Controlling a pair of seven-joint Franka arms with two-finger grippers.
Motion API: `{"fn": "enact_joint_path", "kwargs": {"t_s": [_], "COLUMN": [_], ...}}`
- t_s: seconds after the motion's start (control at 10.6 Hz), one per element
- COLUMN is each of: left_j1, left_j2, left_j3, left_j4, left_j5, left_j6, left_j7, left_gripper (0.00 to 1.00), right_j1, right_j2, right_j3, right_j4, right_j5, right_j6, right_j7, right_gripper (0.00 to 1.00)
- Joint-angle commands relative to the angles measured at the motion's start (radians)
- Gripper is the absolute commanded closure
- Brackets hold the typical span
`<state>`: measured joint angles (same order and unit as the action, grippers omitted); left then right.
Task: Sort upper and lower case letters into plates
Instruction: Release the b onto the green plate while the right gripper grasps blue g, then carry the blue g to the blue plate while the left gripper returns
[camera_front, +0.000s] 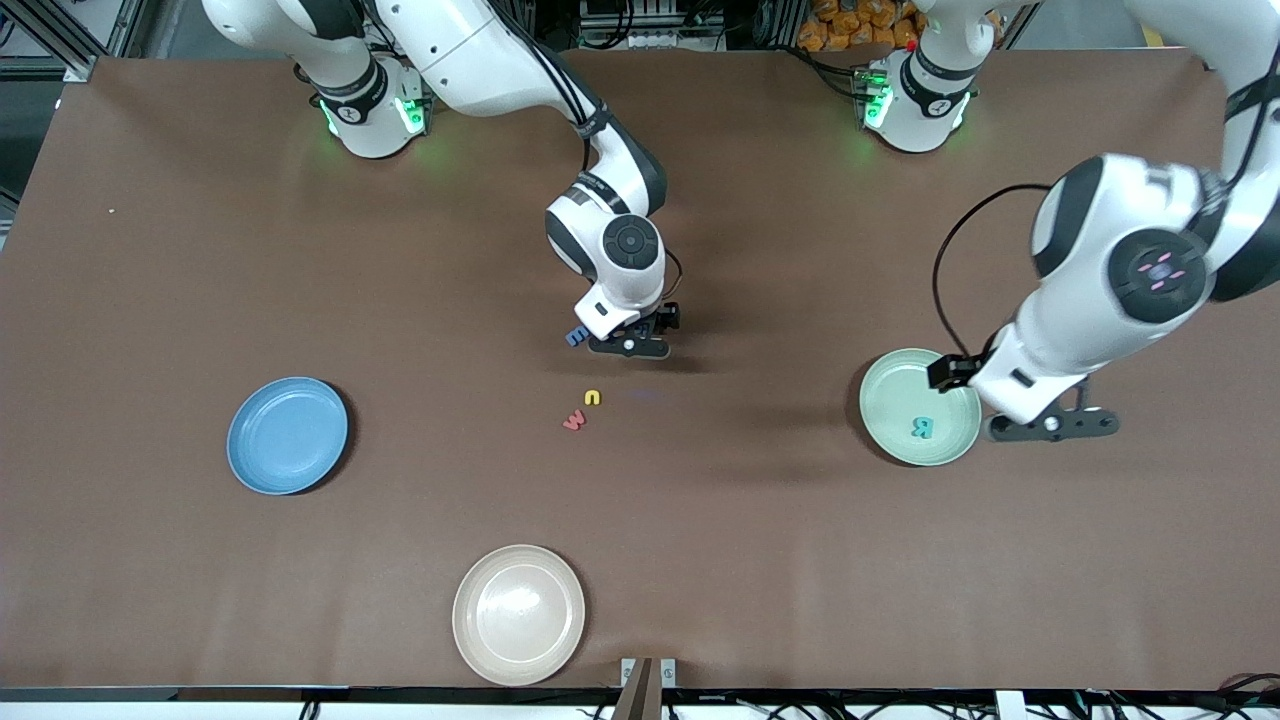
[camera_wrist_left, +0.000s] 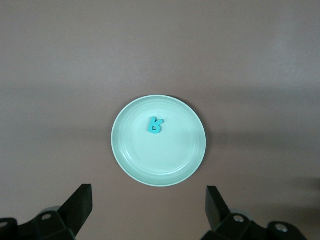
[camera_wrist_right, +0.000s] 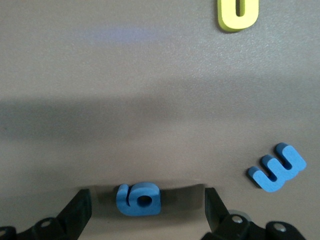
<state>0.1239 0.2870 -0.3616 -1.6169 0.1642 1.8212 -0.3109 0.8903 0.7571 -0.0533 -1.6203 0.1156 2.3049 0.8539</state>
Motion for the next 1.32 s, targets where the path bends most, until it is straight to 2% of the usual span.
{"fn": "enact_joint_path", "kwargs": {"t_s": [0.0, 0.09, 0.19, 0.28, 0.47, 0.57, 0.95, 1.23], "left_j1": [-0.104, -0.113, -0.119, -0.148, -0.229, -0.245, -0.276, -0.308], "left_j2": [-0.101, -0.127, -0.156, -0.172, -0.175, -0.183, -0.233, -0.279], "left_j3": [0.160, 0.170, 0.171, 0.197, 0.287, 0.311, 0.334, 0.351], "left_j4": [-0.009, -0.009, -0.008, 0.003, 0.070, 0.075, 0.075, 0.066], "left_j5": [-0.110, -0.111, -0.112, -0.114, -0.146, -0.164, -0.164, -0.166], "left_j6": [-0.068, -0.094, -0.111, -0.137, -0.239, -0.253, -0.261, -0.275], "left_j7": [0.093, 0.099, 0.101, 0.101, 0.096, 0.092, 0.089, 0.067], "left_gripper": [0.00, 0.00, 0.00, 0.00, 0.00, 0.00, 0.00, 0.00], "right_j1": [0.009, 0.010, 0.013, 0.016, 0.012, 0.003, -0.060, -0.153], "right_j2": [-0.001, -0.001, -0.001, -0.002, -0.005, -0.013, -0.091, -0.178], "right_j3": [-0.003, -0.003, -0.003, -0.003, -0.005, -0.003, -0.007, -0.007], "right_j4": [-0.003, -0.003, -0.003, -0.003, -0.001, 0.000, 0.002, -0.004], "right_j5": [0.019, 0.019, 0.019, 0.019, 0.019, 0.019, 0.019, 0.018], "right_j6": [0.005, 0.008, 0.010, 0.011, 0.011, 0.010, -0.002, -0.151], "right_j7": [0.016, 0.025, 0.027, 0.027, 0.027, 0.027, 0.013, -0.085], "right_gripper": [0.62, 0.85, 0.97, 1.00, 1.00, 1.00, 1.00, 0.99]}}
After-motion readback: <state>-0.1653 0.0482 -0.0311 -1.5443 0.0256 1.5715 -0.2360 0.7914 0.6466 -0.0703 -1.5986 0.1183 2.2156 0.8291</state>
